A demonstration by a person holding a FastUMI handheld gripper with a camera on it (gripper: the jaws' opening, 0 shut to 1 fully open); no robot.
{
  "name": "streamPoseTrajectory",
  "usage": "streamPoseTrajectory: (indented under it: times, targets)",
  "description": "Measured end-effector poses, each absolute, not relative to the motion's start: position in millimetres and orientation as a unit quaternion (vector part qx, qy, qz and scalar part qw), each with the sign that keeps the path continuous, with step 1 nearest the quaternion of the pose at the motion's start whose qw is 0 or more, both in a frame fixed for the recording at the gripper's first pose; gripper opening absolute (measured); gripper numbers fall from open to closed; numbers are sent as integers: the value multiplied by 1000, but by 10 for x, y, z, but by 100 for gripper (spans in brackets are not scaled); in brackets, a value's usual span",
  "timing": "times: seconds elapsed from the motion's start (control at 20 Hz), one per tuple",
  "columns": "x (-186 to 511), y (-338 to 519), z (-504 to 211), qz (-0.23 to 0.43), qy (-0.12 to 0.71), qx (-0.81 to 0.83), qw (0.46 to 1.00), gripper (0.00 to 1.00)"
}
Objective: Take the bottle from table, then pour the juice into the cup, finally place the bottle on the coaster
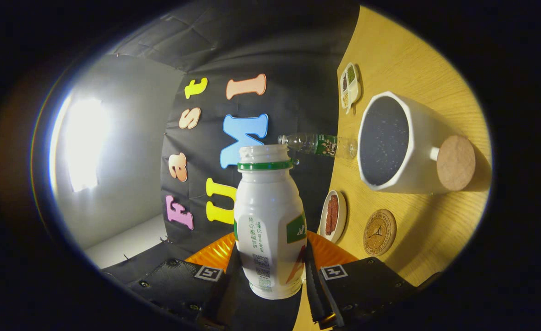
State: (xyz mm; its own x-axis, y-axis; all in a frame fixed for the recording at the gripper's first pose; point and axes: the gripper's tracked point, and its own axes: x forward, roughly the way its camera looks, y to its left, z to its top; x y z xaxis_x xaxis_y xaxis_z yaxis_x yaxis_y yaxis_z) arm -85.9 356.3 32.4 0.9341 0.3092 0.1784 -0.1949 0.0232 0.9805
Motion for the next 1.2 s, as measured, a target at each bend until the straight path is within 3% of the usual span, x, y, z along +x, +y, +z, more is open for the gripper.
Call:
streamPoseTrajectory:
  times: [1.2]
  targets:
    - [-879, 3524, 387, 174, 31, 740, 650, 63]
